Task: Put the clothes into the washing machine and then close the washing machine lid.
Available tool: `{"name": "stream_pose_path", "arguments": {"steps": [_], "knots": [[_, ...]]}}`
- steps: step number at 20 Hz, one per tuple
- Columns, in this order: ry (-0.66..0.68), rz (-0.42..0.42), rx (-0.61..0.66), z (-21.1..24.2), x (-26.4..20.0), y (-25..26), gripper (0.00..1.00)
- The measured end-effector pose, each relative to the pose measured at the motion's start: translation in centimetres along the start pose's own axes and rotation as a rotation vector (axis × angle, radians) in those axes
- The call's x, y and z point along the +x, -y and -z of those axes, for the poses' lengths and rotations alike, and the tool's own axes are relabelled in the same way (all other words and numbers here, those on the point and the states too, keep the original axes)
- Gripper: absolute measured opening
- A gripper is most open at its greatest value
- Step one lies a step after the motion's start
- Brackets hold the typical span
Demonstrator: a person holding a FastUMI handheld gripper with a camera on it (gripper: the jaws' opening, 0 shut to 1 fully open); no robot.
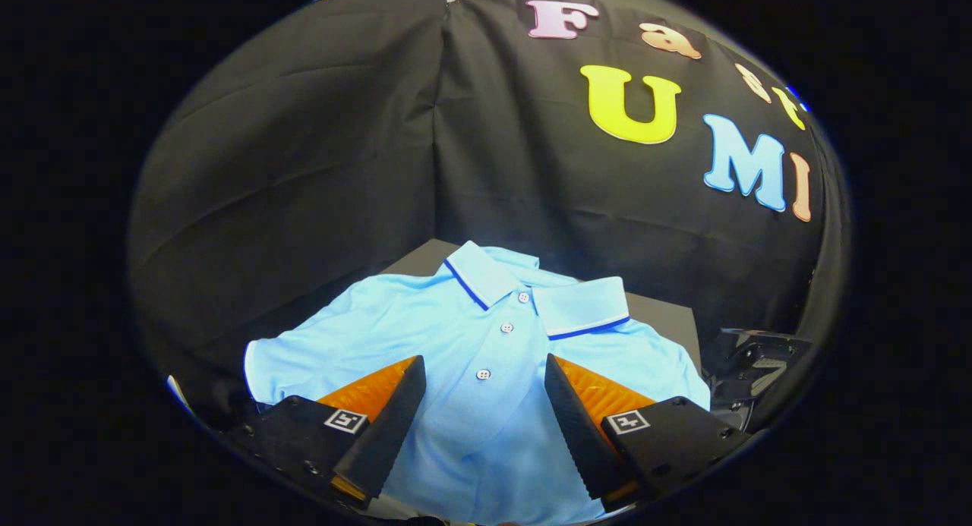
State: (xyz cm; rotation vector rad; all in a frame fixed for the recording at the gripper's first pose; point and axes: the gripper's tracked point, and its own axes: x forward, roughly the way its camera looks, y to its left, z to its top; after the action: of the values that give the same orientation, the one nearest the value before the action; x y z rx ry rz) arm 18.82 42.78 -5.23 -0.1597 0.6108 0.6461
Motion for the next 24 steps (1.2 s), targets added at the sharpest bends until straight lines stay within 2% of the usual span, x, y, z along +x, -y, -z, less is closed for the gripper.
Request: {"name": "stream_pose_path", "arguments": {"steps": [4,7,8,9,11,16,18,24], "knots": [[-0.086,-0.021,-0.02,1.7,1.0,-0.6,0.98],[-0.074,-0.013,0.025,1.4,1.0,-0.3,0.98],[-0.089,-0.008,0.026,1.5,1.2,-0.1,0.93],[-0.09,-0.003,0.031,1.4,1.2,-0.2,0.86],[-0.092,0.007,0.036,1.4,1.1,0.0,0.58],[-0.058,0.006,-0.01,1.2,1.7,-0.1,0.04],[-0.038,0.006,-0.071,0.5,0.9,-0.2,0.04],[0.112,-0.041,-0.047,-2.1,-0.8,0.0,0.01]]}}
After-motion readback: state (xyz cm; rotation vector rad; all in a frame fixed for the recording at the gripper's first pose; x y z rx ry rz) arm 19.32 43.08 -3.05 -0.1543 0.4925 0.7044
